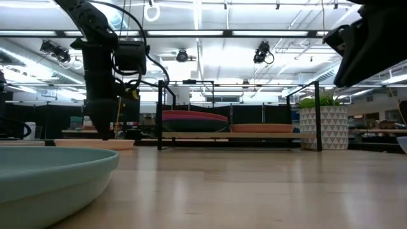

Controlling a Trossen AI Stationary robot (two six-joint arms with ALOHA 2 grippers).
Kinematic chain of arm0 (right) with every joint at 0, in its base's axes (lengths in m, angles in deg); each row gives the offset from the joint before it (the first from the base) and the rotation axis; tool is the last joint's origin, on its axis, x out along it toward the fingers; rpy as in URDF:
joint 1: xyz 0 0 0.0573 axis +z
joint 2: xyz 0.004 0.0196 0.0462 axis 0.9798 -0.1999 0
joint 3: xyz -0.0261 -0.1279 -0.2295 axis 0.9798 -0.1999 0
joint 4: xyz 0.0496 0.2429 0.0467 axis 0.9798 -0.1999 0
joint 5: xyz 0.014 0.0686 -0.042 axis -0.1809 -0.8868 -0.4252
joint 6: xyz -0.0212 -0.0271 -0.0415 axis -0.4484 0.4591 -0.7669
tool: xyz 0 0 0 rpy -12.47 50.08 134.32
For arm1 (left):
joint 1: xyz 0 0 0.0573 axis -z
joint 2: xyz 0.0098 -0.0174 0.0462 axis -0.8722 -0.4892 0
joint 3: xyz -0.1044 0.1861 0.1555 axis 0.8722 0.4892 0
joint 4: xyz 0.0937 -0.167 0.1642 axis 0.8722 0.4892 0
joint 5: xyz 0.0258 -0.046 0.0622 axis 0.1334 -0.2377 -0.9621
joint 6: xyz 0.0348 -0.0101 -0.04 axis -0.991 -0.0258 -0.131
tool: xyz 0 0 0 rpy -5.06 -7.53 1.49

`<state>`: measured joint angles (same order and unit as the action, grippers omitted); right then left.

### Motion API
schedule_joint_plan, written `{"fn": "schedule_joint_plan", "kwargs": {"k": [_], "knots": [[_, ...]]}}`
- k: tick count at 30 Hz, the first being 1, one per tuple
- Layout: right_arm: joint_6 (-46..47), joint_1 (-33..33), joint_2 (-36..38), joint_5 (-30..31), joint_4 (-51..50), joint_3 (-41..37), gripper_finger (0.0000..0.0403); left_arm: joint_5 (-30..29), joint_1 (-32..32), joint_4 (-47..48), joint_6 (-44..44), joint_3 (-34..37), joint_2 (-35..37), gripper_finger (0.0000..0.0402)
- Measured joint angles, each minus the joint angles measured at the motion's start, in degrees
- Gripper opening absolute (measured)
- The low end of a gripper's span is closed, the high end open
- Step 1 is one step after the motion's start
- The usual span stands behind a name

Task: Place and stack plates onto a shelf
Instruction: Stack the light pink plate on top of the brown plate on the shelf

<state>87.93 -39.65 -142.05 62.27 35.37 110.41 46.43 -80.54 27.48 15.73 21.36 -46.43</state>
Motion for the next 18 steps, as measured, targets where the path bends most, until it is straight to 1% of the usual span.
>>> {"fn": "schedule_joint_plan", "kwargs": {"k": [2, 5, 7, 11, 16, 18], "knots": [[-1.5, 0.6, 0.0, 1.3, 4.1, -1.7, 0.0062, 0.3, 0.0, -1.4, 0.2, 0.5, 0.0, 0.0162], [-4.0, 1.3, -0.1, 2.7, 10.2, -4.4, 0.0062, 2.6, 0.0, -2.6, 0.2, 2.1, 0.0, 0.0162], [-5.3, 1.4, -0.1, 3.1, 12.8, -5.8, 0.0062, 2.7, -0.1, -2.8, 0.2, 3.3, 0.0, 0.0162], [-6.2, 1.3, -0.2, 3.3, 14.3, -6.9, 0.0062, 2.8, -0.6, -3.1, 0.0, 5.2, 0.0, 0.0162], [-7.3, 0.5, -0.1, 3.3, 14.4, -6.9, 0.0062, 2.7, -0.6, -2.6, 0.0, 5.0, 0.8, 0.0162], [-7.5, 0.3, -0.1, 3.6, 14.4, -6.9, 0.0062, 3.8, -0.6, -2.5, 0.0, 4.0, 1.3, 0.0162]]}}
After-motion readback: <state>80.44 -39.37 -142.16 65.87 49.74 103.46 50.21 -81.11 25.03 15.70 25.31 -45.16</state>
